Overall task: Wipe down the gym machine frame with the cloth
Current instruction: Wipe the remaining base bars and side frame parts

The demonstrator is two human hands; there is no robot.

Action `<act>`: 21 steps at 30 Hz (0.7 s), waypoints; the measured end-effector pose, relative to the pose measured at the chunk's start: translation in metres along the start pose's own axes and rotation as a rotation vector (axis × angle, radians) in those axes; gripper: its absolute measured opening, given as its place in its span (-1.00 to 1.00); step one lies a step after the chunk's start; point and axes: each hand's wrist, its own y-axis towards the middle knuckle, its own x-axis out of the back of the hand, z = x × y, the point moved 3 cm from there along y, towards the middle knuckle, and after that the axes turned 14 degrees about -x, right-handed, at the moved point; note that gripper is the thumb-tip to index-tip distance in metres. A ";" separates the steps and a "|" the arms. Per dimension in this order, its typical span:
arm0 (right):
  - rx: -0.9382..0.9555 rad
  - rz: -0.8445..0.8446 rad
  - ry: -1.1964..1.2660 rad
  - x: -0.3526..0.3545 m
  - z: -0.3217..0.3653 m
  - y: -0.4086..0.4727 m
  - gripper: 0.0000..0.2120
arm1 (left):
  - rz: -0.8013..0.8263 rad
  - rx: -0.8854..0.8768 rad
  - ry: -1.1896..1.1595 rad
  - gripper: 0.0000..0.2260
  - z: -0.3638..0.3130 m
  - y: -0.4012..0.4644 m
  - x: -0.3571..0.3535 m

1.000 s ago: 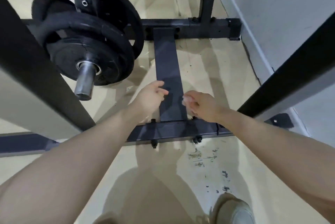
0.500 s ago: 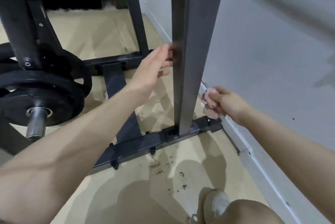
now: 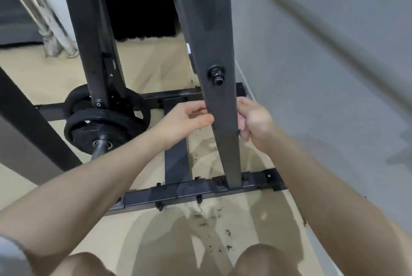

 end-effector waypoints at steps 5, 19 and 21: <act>-0.162 0.068 0.100 -0.005 0.069 -0.045 -0.57 | 0.129 0.413 0.132 -0.90 -0.029 -0.002 0.010; -0.069 0.024 0.168 -0.015 0.321 -0.184 -0.77 | -0.022 0.500 0.469 -0.73 -0.291 -0.024 0.098; -0.061 0.091 0.137 -0.018 0.357 -0.197 -0.80 | -0.025 0.501 0.450 -0.81 -0.332 -0.022 0.100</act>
